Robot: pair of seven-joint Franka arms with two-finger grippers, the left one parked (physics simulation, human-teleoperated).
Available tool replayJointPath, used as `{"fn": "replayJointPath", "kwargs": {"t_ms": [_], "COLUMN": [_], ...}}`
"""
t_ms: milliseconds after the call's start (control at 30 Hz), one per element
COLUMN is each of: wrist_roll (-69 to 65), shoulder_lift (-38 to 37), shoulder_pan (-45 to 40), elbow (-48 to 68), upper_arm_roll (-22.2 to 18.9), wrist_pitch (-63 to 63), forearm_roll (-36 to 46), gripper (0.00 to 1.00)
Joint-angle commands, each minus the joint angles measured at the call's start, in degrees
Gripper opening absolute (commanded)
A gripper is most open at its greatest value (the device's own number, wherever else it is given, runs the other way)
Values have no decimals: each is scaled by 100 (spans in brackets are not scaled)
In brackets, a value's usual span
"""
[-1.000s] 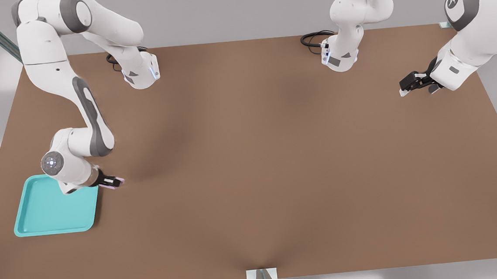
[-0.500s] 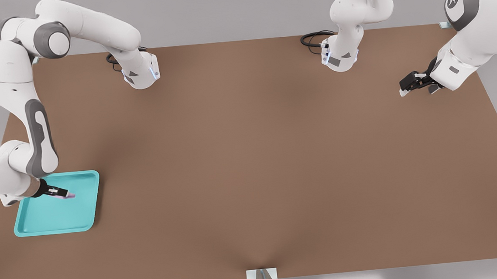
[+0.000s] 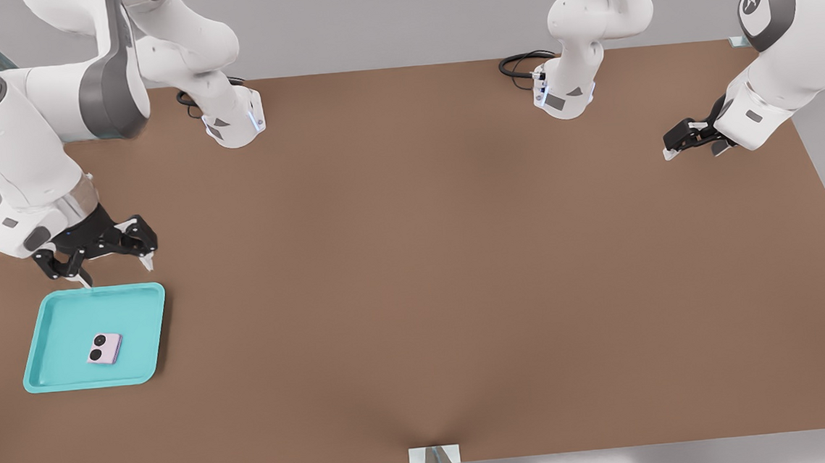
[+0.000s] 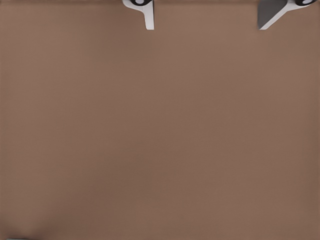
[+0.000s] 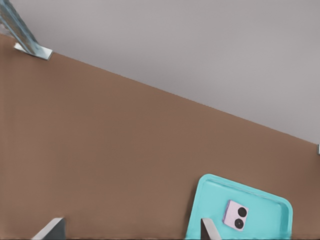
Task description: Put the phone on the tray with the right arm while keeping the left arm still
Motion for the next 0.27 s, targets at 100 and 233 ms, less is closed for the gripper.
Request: {"fn": "replayJointPath", "kwargs": {"t_ms": [100,233], "wrist_roll": [762,762], "shoulder_lift": [810,802], "shoulder_pan": [-207,-224], "elbow": [1021,1128], "upper_arm_roll": [-70,-35], "wrist_pitch": [-1847,-1839], "forearm_roll": [92,109], "gripper": [100,100]}}
